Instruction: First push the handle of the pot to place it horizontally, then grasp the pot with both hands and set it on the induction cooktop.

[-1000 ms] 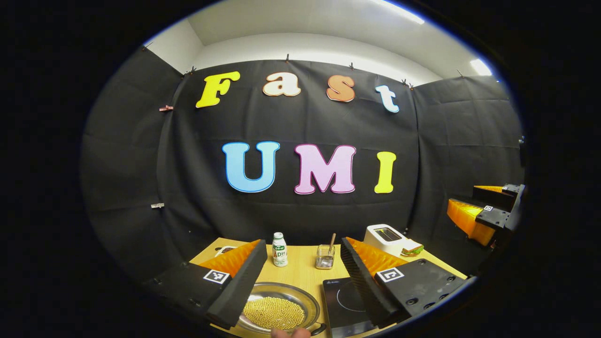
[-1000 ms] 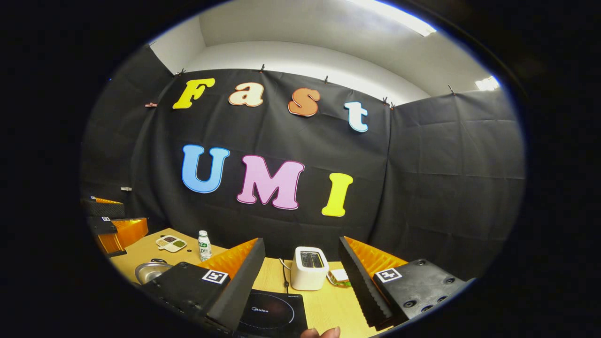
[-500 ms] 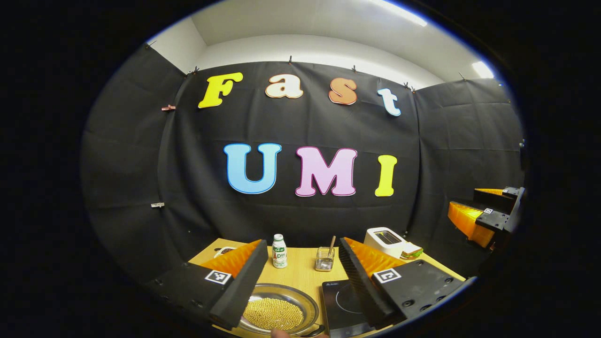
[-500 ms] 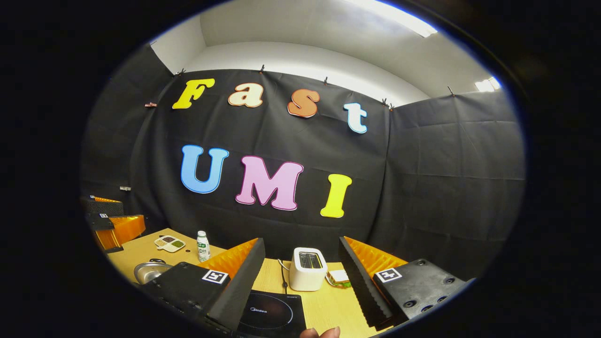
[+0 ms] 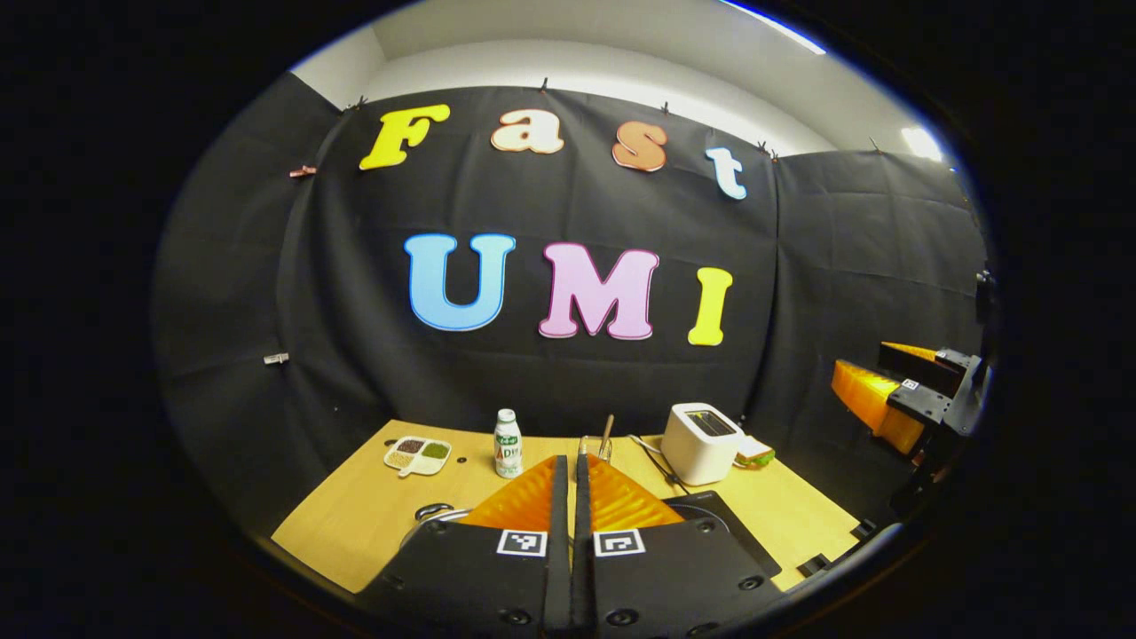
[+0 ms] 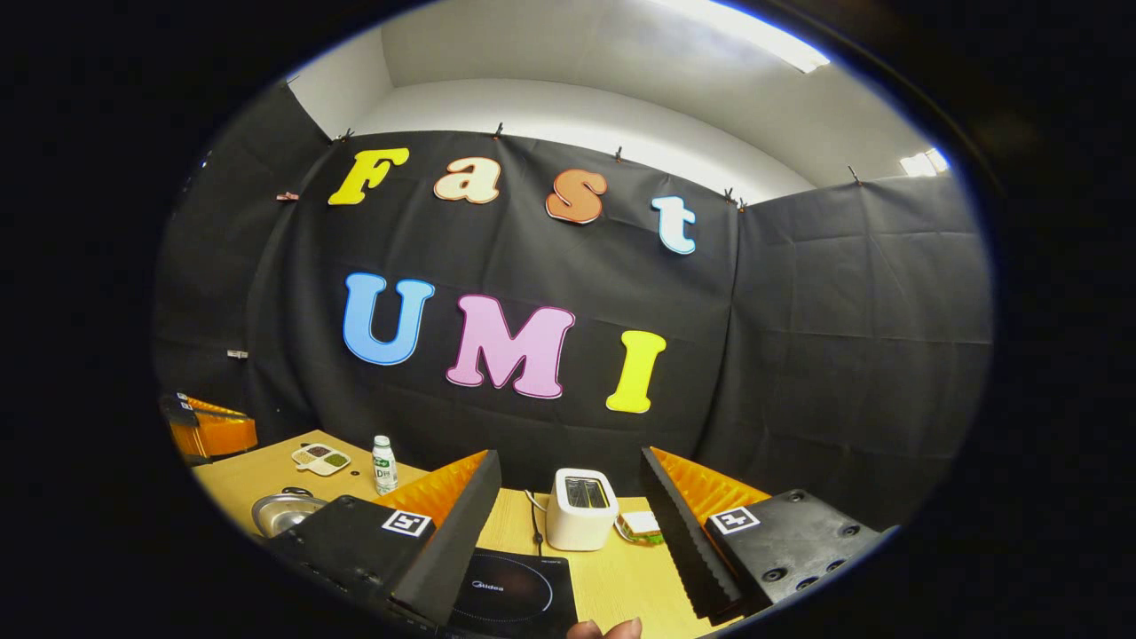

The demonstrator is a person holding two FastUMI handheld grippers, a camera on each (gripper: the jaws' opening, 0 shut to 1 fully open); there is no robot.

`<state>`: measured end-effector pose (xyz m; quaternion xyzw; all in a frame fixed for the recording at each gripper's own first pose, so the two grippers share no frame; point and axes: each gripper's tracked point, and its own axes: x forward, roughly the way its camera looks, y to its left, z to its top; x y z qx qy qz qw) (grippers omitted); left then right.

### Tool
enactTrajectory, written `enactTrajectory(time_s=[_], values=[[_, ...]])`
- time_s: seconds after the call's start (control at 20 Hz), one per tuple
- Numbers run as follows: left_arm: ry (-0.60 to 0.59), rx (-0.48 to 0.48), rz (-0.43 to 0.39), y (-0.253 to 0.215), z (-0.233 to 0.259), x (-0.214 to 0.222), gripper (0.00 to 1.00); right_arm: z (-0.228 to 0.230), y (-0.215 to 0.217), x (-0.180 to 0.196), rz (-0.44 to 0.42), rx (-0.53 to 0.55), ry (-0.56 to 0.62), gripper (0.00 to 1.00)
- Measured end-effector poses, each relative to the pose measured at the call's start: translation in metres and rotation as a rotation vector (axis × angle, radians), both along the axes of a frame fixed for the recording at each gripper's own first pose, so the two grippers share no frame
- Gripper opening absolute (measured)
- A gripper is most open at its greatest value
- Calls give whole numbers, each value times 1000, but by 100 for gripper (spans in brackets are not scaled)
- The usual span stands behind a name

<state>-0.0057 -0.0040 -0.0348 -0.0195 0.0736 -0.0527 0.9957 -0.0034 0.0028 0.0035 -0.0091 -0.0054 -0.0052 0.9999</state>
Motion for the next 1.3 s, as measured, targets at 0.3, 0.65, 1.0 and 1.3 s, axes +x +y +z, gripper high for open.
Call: enactTrajectory(time_s=[0.3,0.65,1.0,1.3], values=[[290,21,-151,-4,-69,-19,5,-3,-2,0,-5,0,7,98],[696,26,-286,-16,-163,-68,5,-4,-3,-6,-19,-6,7,97],[1002,96,-301,-4,-242,-96,5,-11,-18,-19,-43,-13,16,97],[1089,145,-282,6,-288,-79,5,-17,-28,-20,-66,-12,27,98]])
